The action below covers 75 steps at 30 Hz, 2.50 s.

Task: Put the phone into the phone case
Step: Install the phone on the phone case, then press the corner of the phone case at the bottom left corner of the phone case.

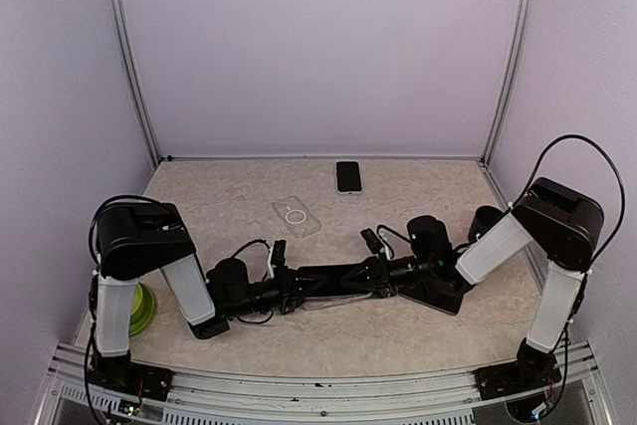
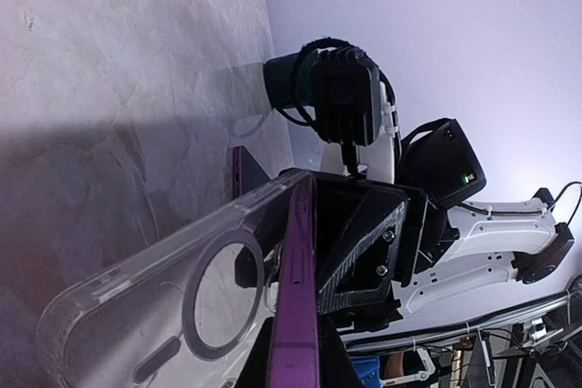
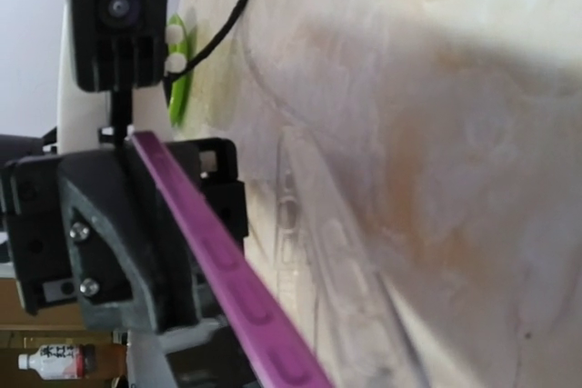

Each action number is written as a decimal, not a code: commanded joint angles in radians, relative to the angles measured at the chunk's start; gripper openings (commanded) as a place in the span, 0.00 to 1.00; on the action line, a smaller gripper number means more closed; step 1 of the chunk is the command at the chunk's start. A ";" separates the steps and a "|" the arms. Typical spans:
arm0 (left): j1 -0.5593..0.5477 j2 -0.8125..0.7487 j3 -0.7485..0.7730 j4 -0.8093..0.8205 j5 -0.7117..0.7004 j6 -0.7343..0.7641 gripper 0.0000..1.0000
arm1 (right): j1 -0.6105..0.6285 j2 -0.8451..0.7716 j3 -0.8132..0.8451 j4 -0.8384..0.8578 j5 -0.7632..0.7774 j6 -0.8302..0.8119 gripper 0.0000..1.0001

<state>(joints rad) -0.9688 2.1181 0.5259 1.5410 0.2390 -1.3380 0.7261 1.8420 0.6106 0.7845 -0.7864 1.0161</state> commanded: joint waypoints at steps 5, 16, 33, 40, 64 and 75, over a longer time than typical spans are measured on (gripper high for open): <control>-0.002 0.007 0.017 -0.039 0.026 -0.001 0.18 | 0.042 -0.013 0.004 0.196 -0.110 0.009 0.09; 0.032 -0.051 -0.026 -0.056 0.029 0.022 0.28 | 0.024 -0.069 -0.017 0.201 -0.117 0.016 0.00; 0.084 -0.335 -0.100 -0.377 -0.027 0.199 0.42 | -0.018 -0.203 -0.045 0.083 -0.117 -0.058 0.00; 0.084 -0.466 -0.105 -0.513 -0.057 0.283 0.48 | -0.018 -0.274 -0.048 0.001 -0.135 -0.165 0.00; 0.035 -0.525 -0.094 -0.404 0.194 0.380 0.57 | 0.019 -0.471 -0.075 -0.216 -0.176 -0.518 0.00; 0.022 -0.410 -0.097 -0.144 0.277 0.279 0.58 | 0.036 -0.529 -0.112 -0.231 -0.166 -0.572 0.00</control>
<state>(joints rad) -0.9424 1.6936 0.4171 1.2713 0.4759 -1.0313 0.7525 1.3621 0.5137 0.5205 -0.9298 0.4835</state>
